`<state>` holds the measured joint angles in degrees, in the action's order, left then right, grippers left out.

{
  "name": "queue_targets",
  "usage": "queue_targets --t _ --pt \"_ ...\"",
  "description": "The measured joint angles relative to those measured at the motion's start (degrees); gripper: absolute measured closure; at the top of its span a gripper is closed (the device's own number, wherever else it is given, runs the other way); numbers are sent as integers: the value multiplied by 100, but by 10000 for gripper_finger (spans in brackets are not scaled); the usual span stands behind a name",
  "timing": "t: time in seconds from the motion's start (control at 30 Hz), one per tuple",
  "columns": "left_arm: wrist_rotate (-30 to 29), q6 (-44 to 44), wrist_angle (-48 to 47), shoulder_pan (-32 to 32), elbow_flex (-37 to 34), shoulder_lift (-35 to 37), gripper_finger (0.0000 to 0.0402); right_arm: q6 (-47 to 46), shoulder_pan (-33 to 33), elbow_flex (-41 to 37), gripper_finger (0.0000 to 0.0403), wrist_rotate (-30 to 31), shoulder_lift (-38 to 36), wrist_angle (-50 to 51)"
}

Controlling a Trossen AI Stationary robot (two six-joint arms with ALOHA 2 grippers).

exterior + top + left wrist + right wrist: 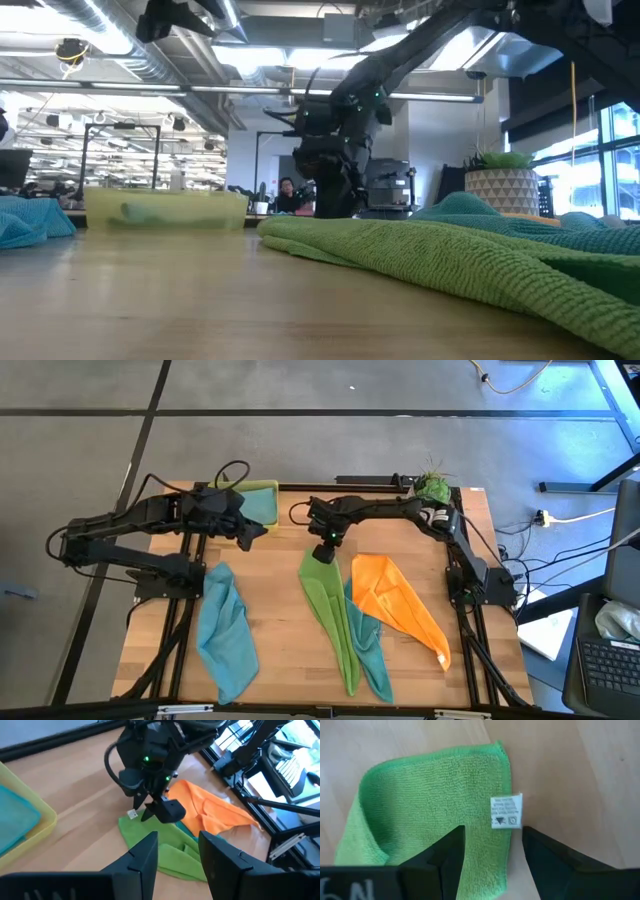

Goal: Fold microfiber towels
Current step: Fold the green towel

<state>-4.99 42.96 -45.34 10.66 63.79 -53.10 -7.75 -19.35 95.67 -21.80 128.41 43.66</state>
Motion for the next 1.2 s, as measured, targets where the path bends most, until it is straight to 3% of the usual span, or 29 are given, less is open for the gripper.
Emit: queue_targets --t 0.13,0.23,0.5,0.6,0.87,1.07,1.2 --pt "7 -89 -29 0 -2 54 266 -64 1 6 209 7 69 183" --pt "-46 -149 -18 4 -2 57 266 -61 6 30 238 39 77 244" --pt "-325 -594 2 9 -2 55 266 93 17 53 390 -135 101 440" --pt "-550 -832 3 9 -3 55 266 125 50 60 393 -381 29 752" --pt "-813 -1197 12 10 -4 29 266 496 148 904 400 -192 -602 1186" --pt "-669 -865 257 9 -10 -69 263 893 446 1850 401 54 -990 1288" --pt "-357 -1192 684 64 1 -195 251 1356 692 2447 401 31 -993 1478"
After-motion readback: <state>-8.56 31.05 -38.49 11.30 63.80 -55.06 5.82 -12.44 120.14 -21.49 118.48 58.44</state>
